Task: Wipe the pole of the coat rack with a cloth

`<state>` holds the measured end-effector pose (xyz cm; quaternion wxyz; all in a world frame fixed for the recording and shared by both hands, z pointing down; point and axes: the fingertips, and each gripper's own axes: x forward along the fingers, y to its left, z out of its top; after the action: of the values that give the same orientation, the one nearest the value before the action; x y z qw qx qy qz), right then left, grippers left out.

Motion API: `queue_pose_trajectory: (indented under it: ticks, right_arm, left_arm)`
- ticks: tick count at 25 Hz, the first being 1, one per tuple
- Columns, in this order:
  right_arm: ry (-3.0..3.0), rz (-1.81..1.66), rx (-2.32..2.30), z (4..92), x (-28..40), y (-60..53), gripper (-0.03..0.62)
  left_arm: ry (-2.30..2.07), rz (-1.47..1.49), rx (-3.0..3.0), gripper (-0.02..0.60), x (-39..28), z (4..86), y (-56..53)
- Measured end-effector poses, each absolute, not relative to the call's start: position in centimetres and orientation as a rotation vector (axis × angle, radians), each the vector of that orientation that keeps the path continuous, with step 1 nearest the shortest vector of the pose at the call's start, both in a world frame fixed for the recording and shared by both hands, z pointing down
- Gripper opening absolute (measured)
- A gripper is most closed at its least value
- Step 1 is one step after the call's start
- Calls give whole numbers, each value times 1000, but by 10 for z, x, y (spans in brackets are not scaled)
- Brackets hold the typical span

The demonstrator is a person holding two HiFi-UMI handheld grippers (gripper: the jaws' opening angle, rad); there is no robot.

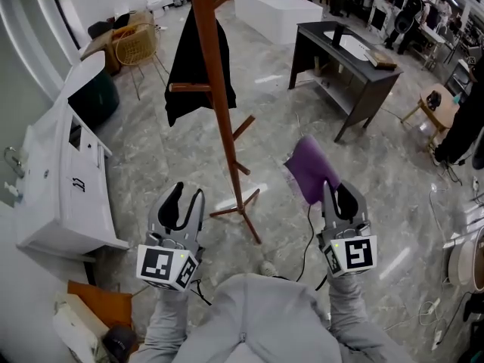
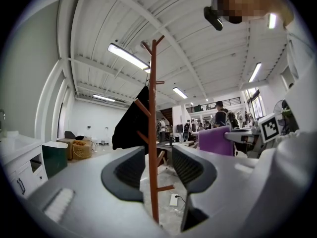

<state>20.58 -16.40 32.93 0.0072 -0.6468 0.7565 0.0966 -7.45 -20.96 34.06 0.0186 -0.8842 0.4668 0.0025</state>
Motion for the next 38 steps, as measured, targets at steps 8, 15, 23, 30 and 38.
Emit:
queue_pose_trajectory:
  ticks: [8, 15, 23, 30, 38]
  right_arm:
    - [2313, 218, -2011, 336, 213, -166, 55]
    - [2322, 211, -2000, 339, 207, -169, 54]
    - [2349, 207, -1993, 345, 200, -172, 54]
    - [2383, 221, -1984, 345, 192, -176, 54]
    - [2412, 225, -1979, 347, 187, -178, 54]
  left_arm:
    - [1438, -11, -2728, 178, -72, 335, -211]
    - [1432, -17, -2726, 178, -72, 334, -213]
    - [1439, -20, -2733, 178, -75, 338, -215]
    - [1450, -11, -2740, 178, -78, 342, -219]
    - [1459, -7, -2744, 178, -79, 345, -221]
